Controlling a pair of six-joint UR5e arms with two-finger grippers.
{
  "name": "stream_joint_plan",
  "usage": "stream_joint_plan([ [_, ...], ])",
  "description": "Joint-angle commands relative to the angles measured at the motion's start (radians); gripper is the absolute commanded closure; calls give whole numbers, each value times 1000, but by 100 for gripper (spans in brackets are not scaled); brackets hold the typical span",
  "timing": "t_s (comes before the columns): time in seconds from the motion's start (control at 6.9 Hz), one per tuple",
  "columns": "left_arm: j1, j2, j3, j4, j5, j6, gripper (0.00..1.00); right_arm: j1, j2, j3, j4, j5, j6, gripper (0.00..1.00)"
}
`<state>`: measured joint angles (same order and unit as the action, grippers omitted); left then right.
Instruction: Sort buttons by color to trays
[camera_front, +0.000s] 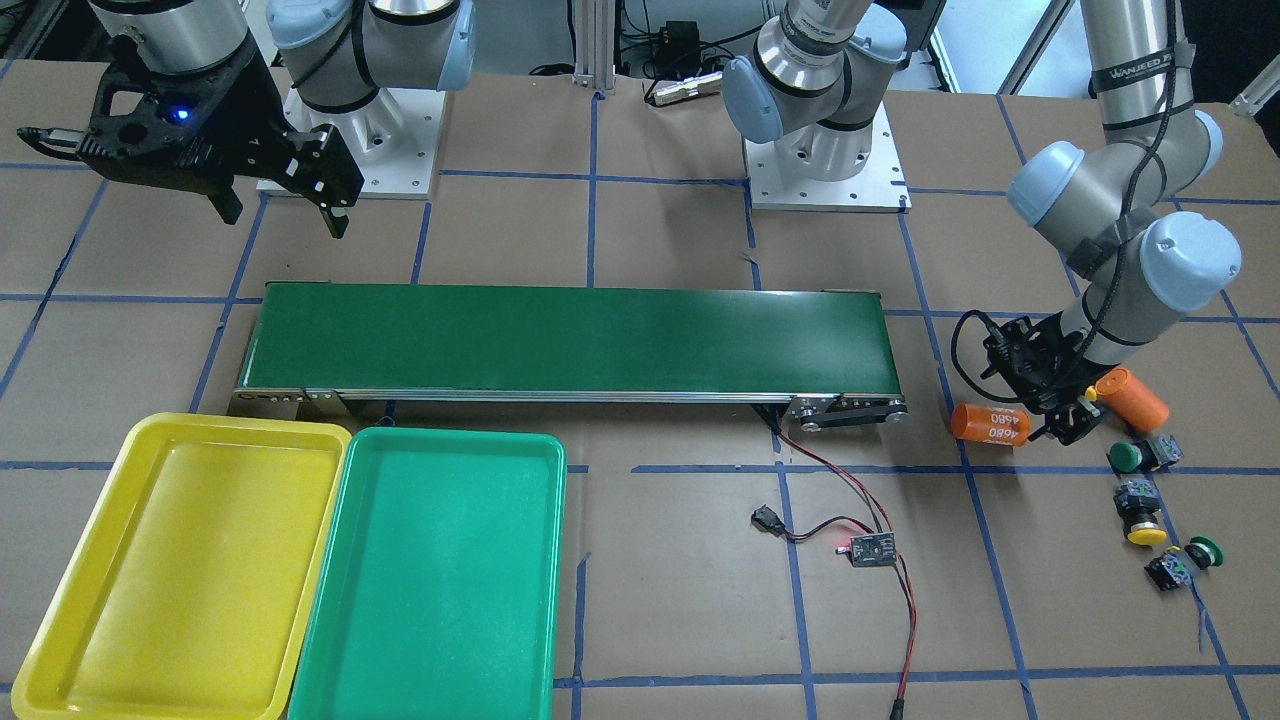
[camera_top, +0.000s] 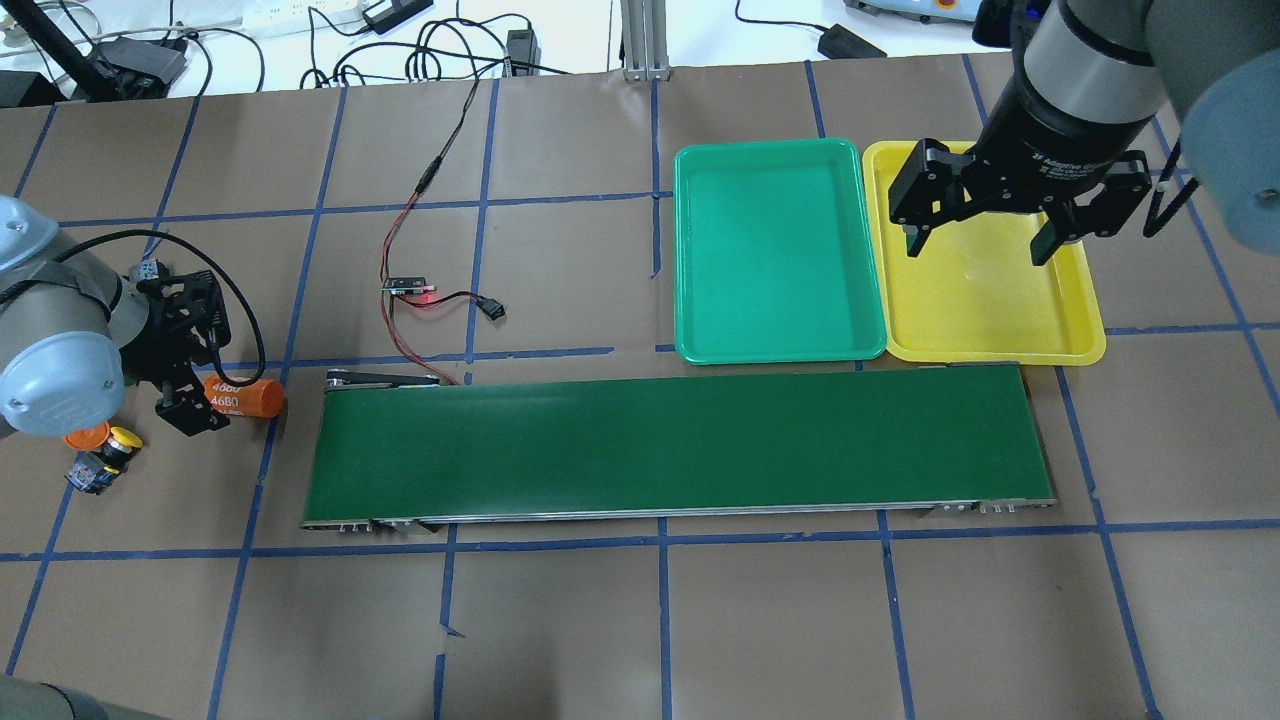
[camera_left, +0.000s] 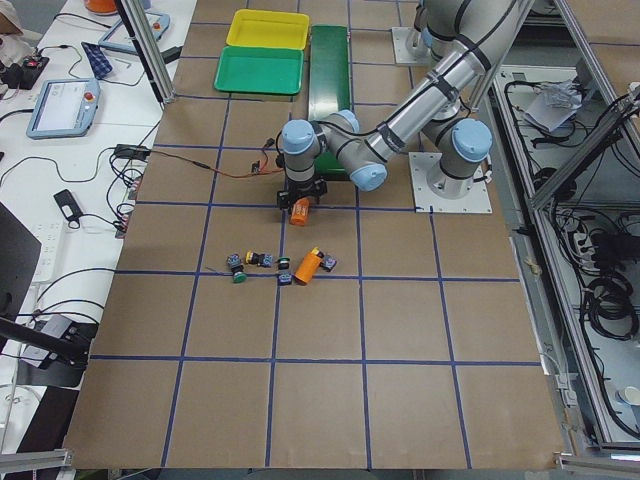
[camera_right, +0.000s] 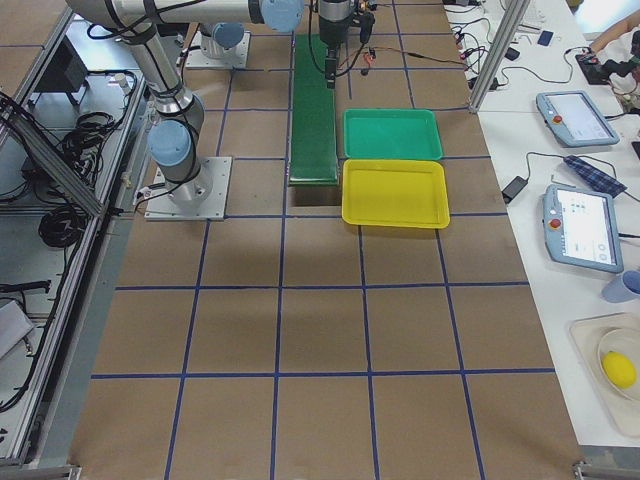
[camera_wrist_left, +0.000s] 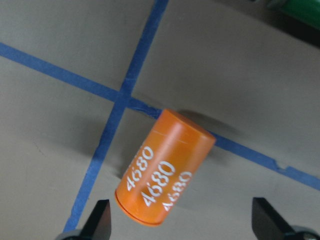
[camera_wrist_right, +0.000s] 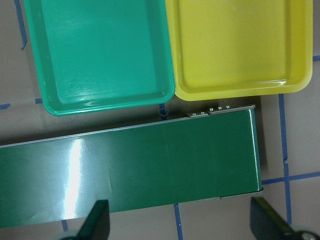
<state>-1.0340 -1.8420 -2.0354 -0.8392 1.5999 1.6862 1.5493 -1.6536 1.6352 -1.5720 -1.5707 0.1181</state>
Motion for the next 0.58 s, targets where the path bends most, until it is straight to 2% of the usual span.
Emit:
stream_joint_plan([
  [0.0,-11,-40,6,46,-9,7,2,0,0,0,0,1,0,0],
  [0.29,-14,-62,1,45,-9,-5,0,0,2,0,-2,1,0,0],
  [0.43,-14,-66,3,45,-8,3,3,0,0,2,0,1,0,0],
])
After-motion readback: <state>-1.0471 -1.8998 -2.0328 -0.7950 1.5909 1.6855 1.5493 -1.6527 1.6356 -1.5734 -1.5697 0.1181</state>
